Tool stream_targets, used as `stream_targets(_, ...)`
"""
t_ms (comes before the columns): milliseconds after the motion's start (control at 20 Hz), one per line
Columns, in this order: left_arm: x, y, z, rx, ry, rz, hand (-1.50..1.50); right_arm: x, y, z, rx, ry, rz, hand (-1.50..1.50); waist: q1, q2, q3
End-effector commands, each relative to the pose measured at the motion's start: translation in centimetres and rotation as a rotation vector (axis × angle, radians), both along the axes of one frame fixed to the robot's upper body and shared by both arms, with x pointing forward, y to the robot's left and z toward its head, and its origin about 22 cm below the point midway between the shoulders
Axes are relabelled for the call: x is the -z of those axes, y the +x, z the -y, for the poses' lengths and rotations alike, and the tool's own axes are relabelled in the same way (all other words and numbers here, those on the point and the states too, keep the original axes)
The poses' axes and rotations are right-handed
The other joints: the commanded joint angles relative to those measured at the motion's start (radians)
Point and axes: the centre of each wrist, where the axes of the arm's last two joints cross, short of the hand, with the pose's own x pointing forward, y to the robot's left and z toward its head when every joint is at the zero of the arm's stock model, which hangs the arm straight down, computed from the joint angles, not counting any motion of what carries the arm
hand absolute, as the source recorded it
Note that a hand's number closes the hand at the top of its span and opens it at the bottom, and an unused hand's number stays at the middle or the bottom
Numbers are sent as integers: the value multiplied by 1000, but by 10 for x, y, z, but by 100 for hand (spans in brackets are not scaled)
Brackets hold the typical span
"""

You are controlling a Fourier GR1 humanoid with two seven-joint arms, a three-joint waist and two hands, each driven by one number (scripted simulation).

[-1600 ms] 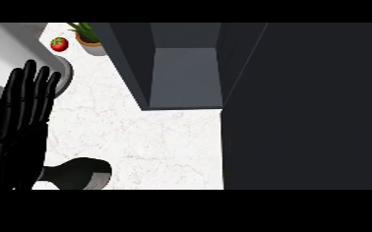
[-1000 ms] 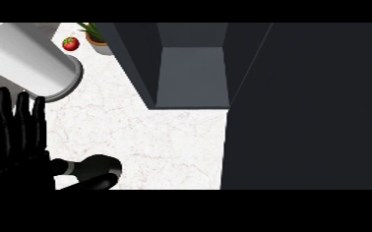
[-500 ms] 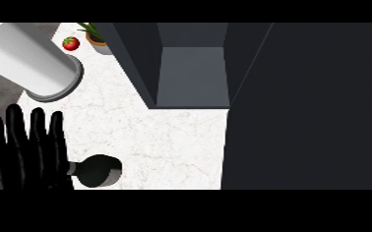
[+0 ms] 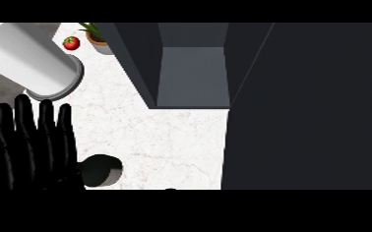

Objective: Pick up the wine, place it into the cabinet and close the cabinet

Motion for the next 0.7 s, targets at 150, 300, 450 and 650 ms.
stream_targets(150,-16,-20,-11,-88,-50,14,-150,-18,-16,-1,18,20,11,-150,6,-3,0)
stream_targets(300,-20,-14,-22,-122,-30,-10,-150,-27,-17,6,7,13,9,-150,4,-2,0)
stream_targets(450,-22,-31,-26,-124,-31,-27,-150,-23,-17,-7,23,21,21,-150,12,-6,0)
stream_targets(650,-24,-32,-41,-180,-25,-26,-150,-31,-19,-9,30,16,28,-150,17,-7,-1)
